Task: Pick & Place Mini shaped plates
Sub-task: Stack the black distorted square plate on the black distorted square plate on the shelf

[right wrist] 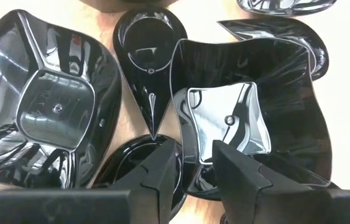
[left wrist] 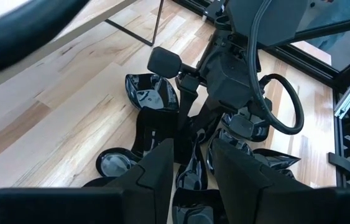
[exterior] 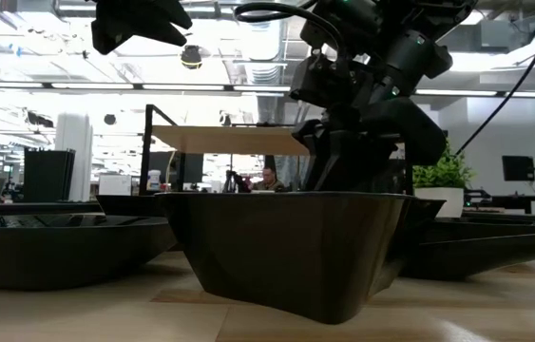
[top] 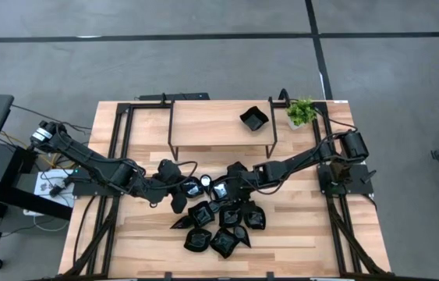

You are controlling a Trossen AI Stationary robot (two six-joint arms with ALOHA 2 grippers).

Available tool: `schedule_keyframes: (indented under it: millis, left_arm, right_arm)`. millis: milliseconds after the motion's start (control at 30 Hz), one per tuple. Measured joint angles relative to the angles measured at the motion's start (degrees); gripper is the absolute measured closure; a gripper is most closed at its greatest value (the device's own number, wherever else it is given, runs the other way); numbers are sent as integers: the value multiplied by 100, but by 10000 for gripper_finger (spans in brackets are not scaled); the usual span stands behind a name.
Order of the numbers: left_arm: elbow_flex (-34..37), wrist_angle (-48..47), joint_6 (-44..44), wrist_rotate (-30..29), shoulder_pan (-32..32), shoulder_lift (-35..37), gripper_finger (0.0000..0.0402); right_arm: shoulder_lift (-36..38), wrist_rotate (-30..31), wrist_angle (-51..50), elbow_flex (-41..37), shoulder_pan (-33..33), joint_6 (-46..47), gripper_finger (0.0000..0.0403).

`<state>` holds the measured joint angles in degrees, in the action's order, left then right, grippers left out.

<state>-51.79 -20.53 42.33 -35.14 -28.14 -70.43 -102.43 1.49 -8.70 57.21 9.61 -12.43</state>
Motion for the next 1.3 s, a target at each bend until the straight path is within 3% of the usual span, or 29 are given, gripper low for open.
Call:
schedule_keyframes:
  millis: [433, 1033, 1300]
  left_arm:
    - [0, 2, 1, 0, 0, 0, 289]
    - [0, 2, 2, -1, 0, 0, 289]
    - [0, 2, 1, 0, 0, 0, 289]
  right_arm:
    - [0, 1, -10, 0, 1, 37, 341]
    - [0, 3, -15, 4, 1, 48, 346]
    - [2, 3, -14, 4, 6, 46, 375]
